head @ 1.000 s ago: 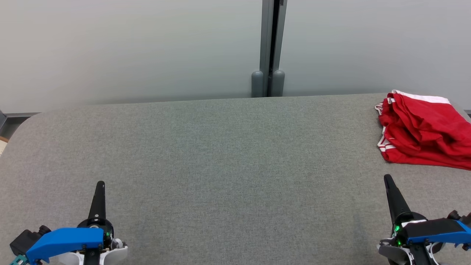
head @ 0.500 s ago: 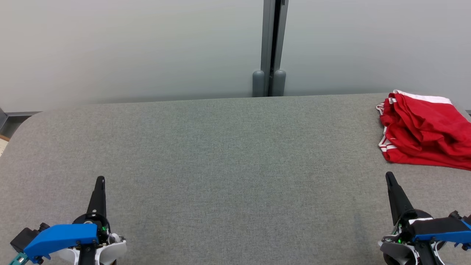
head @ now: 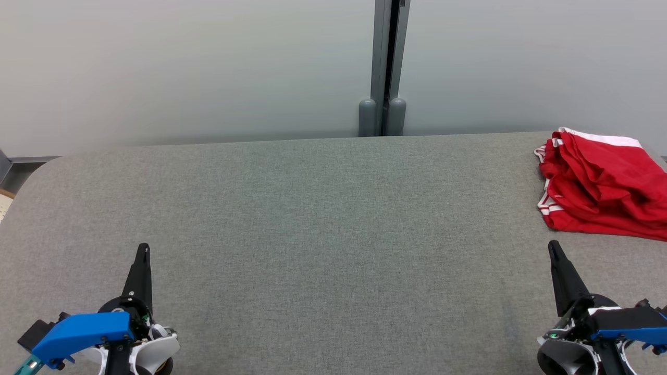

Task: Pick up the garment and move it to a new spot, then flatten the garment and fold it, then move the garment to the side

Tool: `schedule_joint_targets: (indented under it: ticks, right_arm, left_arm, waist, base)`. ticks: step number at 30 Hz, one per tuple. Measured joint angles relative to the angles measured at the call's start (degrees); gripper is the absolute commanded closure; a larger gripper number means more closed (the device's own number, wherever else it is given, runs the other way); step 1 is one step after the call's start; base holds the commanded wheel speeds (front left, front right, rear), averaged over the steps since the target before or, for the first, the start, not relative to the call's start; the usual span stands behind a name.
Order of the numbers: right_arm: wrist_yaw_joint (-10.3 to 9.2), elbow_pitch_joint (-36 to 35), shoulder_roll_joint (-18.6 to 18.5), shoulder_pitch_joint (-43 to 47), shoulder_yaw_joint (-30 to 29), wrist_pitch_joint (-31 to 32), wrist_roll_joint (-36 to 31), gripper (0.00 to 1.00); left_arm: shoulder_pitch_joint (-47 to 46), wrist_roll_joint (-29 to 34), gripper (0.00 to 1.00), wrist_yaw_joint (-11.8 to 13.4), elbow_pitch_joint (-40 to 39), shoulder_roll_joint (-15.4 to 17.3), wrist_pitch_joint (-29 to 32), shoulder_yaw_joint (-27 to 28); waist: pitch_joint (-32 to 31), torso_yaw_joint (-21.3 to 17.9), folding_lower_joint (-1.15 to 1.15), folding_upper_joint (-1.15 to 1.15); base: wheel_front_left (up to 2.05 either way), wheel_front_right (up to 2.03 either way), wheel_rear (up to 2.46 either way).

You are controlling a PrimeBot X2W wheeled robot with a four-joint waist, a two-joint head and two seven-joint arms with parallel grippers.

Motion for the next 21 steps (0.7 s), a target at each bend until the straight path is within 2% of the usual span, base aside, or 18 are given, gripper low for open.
schedule_joint_targets:
  ticks: [7, 21]
  right_arm:
    - [0.0, 0.0, 0.0, -0.1, -0.3, 0.5, 2.7, 1.0]
    - [0.0, 0.0, 0.0, -0.1, -0.3, 0.6, 2.8, 1.0]
  left_arm:
    - [-0.3, -2.6, 1.0, 0.0, 0.0, 0.0, 0.5, 0.1]
    - [-0.3, -2.6, 1.0, 0.0, 0.0, 0.0, 0.5, 0.1]
  waist:
    - [0.0, 0.1, 0.0, 0.0]
    - [0.0, 0.1, 0.0, 0.0]
  base:
    - [0.0, 0.0, 0.0]
    - [0.0, 0.0, 0.0]
